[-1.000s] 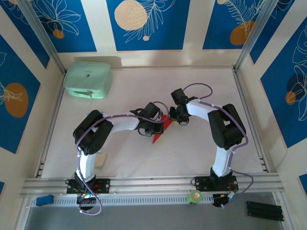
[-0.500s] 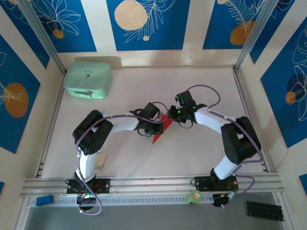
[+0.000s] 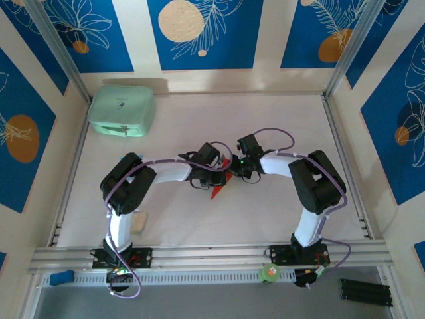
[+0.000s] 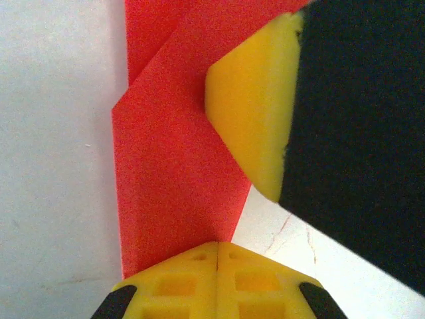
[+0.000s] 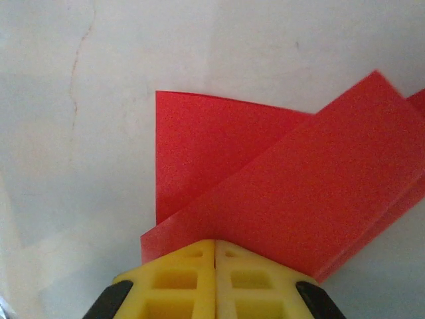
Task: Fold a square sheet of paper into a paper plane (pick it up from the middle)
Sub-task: Fold the wing for the fifth time at the center of the table.
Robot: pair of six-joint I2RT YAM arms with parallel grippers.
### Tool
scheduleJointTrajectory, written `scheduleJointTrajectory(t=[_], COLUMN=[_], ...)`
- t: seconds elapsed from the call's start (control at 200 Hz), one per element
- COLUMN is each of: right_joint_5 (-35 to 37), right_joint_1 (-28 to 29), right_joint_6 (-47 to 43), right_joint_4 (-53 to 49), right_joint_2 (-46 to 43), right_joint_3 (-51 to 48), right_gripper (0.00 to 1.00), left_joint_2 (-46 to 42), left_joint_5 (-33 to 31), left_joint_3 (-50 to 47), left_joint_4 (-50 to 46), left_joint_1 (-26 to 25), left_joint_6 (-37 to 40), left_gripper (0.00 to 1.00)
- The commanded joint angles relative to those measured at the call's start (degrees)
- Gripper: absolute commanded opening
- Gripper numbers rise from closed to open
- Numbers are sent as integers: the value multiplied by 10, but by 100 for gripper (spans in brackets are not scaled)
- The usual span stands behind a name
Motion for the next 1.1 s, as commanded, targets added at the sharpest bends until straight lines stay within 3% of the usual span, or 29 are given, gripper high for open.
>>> scheduleJointTrajectory(t=[0.0,0.435,0.64,0.815,0.91,1.095], right_joint_5=[5,-25,-9,14,25,60], right_joint_1=[-25,-164,-168,-169,-163,-127], right_joint_6=[1,-40,-41,-50,-56,-51], right_joint_4=[31,83,66,27,-9,-113], right_joint_2=[3,-7,-22,-102,-147,-193], right_joint_3=[-25,-53,-45,-47,-47,-23], right_gripper=[6,6,6,8,11,26], left_joint_2=[20,15,13,-8,-36,-117], left_joint_5=[-25,-21,-18,6,26,27], left_joint_3=[-38,-67,-62,-19,16,21], left_joint_4=[-64,-47,-46,-50,-52,-36], left_joint_1=[2,2,2,2,6,39], left_joint_6=[-2,-21,-19,-5,-2,-17], left_gripper=[0,0,0,1,7,32])
